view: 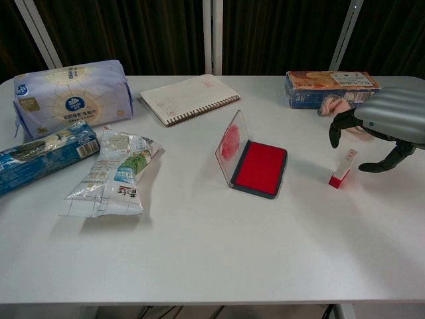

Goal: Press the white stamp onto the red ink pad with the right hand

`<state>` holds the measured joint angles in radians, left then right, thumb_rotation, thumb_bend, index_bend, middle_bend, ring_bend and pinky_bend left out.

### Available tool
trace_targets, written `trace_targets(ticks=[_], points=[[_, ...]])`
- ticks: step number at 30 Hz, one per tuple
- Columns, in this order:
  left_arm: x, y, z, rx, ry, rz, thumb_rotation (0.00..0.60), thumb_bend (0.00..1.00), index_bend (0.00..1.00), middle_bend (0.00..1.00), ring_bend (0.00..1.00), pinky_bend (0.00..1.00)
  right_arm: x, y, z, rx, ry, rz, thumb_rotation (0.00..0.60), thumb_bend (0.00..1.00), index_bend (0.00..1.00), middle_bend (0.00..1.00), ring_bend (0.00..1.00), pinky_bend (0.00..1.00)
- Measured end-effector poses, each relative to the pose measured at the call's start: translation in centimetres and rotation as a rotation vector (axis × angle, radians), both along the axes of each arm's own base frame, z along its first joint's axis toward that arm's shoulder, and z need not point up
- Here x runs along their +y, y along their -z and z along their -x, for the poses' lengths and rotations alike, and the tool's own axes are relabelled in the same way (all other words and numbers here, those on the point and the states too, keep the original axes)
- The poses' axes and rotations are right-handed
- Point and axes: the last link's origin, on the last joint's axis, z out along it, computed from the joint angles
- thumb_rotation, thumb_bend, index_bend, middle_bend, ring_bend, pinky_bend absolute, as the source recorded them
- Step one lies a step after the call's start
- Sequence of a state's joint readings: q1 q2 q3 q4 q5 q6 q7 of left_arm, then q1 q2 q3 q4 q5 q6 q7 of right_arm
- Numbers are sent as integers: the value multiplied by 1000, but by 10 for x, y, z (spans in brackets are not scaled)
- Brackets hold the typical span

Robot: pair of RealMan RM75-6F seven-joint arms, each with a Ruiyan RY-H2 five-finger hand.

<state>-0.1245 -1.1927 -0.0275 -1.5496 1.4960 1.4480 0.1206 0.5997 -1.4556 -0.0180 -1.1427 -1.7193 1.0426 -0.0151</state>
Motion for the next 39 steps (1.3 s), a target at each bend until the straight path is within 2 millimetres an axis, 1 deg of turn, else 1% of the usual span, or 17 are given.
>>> trace_targets(ticks=[10, 17, 25, 31, 39], points=[[1, -1, 0, 4, -3, 0, 21, 21, 0, 65, 77, 171, -2, 11, -1, -21, -12, -22, 600, 192, 476, 375, 790, 1000], [2, -1, 0, 3, -3, 4, 20, 21, 0, 65, 77, 171, -3, 12, -1, -22, -11, -19, 600, 205, 489, 386, 790, 1000], [2, -1, 1, 0, 0, 0, 19, 21, 0, 65, 77, 171, -3, 14, -1, -20, -9, -22, 600, 207, 514, 434, 790, 1000], [2, -1, 3, -1, -4, 0, 21, 22, 0, 65, 77, 171, -4, 15, -2, -18, -12, -24, 600, 210, 518, 438, 790, 1000], [2, -1, 5, -6, -8, 1, 20, 21, 0, 65, 77, 171, -4, 17, -3, -20, -17, -18, 600, 228, 555, 479, 790, 1000]])
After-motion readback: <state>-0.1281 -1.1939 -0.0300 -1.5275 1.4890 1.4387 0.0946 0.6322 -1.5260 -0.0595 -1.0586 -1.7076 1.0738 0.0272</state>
